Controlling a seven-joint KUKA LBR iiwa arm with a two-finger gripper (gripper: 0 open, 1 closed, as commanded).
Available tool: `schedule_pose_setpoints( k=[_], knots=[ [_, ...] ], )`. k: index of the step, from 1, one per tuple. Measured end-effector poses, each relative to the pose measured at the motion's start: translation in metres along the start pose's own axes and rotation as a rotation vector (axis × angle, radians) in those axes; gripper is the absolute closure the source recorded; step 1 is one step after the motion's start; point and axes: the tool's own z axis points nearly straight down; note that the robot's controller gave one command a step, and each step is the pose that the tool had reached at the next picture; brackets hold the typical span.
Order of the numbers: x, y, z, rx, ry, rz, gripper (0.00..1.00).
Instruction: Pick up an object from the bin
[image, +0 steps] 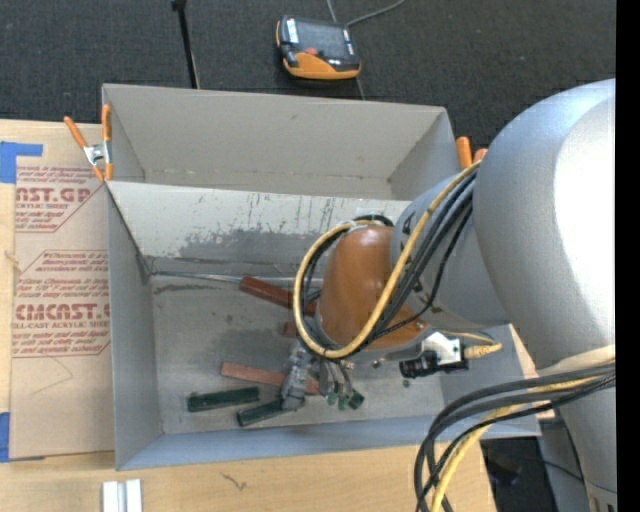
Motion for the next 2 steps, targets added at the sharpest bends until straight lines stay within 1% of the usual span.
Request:
schedule_pose_setpoints(
  k=[1,2],
  knots=[
    [0.001,0.0,-0.004,0.002,0.004,0.0,1.0],
    [0.004,-0.001,-0.02,0.006,0.014,-0.001,1.0]
  ],
)
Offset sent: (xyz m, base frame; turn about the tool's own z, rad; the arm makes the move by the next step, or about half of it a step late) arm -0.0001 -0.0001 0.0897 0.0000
